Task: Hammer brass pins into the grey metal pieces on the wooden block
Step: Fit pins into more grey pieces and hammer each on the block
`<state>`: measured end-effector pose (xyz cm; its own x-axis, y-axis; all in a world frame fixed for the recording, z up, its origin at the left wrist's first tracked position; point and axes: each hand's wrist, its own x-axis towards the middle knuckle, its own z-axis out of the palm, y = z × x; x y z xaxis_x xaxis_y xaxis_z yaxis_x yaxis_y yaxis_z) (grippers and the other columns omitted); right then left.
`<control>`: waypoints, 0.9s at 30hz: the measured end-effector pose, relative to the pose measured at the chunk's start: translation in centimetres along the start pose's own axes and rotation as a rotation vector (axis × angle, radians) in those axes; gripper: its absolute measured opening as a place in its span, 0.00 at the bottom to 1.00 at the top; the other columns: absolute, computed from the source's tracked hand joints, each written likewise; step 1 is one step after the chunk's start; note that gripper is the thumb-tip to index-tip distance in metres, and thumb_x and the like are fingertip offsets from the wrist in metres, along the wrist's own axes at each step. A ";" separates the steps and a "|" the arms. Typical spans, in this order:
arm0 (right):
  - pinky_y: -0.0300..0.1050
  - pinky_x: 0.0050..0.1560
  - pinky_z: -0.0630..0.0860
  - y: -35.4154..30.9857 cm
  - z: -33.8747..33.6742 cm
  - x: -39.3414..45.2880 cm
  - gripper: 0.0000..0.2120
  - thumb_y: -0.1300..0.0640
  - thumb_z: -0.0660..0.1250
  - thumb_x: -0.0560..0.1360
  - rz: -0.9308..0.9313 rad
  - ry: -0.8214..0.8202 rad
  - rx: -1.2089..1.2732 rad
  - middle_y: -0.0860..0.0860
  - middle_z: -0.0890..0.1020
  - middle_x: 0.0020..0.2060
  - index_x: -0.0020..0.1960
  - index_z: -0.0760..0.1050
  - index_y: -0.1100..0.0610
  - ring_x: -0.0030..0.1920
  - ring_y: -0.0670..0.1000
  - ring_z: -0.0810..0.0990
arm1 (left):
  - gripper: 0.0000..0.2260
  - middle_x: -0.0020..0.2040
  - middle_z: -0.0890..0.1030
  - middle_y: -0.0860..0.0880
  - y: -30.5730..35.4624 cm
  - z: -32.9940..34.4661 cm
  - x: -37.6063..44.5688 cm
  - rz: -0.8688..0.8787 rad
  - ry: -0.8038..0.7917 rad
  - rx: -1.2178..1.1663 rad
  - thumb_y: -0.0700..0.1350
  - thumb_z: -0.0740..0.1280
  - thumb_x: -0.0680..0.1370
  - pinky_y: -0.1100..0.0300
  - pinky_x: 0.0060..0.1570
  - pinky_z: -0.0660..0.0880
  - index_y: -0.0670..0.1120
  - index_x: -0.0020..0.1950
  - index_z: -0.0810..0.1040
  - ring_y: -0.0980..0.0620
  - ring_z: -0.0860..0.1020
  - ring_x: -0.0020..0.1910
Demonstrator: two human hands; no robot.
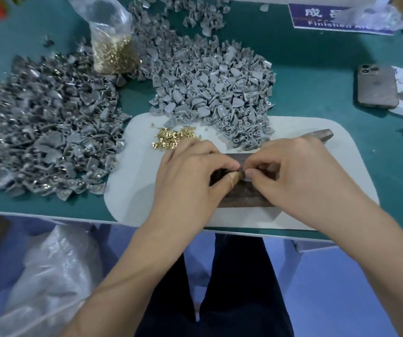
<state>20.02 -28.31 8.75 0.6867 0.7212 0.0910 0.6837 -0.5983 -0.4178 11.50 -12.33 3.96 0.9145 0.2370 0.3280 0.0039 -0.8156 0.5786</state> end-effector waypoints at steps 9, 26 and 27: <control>0.47 0.39 0.72 -0.4 0.3 0.1 0.05 0.57 0.73 0.73 0.065 0.009 0.004 0.48 0.82 0.32 0.39 0.85 0.50 0.37 0.54 0.78 | 0.05 0.42 0.78 0.57 -0.2 -0.2 -0.3 -0.004 0.011 0.041 0.52 0.75 0.74 0.50 0.44 0.74 0.59 0.48 0.85 0.52 0.74 0.48; 0.36 0.45 0.73 3.7 -0.4 -3.6 0.04 0.49 0.69 0.78 0.262 0.422 0.146 0.42 0.83 0.42 0.50 0.82 0.46 0.42 0.44 0.78 | 0.02 0.41 0.77 0.58 -0.2 -0.3 -0.2 -0.014 0.003 0.038 0.57 0.72 0.75 0.52 0.46 0.72 0.61 0.46 0.84 0.54 0.73 0.48; 0.45 0.46 0.74 5.0 -0.5 -4.6 0.07 0.46 0.67 0.79 0.362 0.464 0.006 0.46 0.82 0.44 0.53 0.81 0.46 0.46 0.48 0.77 | 0.02 0.41 0.77 0.58 -0.2 -0.3 -0.2 -0.014 0.002 0.042 0.57 0.72 0.76 0.53 0.45 0.72 0.61 0.46 0.84 0.54 0.73 0.48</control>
<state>20.40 -34.73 6.66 0.9133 0.2423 0.3275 0.3853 -0.7747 -0.5013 11.18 -12.02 3.98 0.9135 0.2496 0.3212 0.0339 -0.8335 0.5515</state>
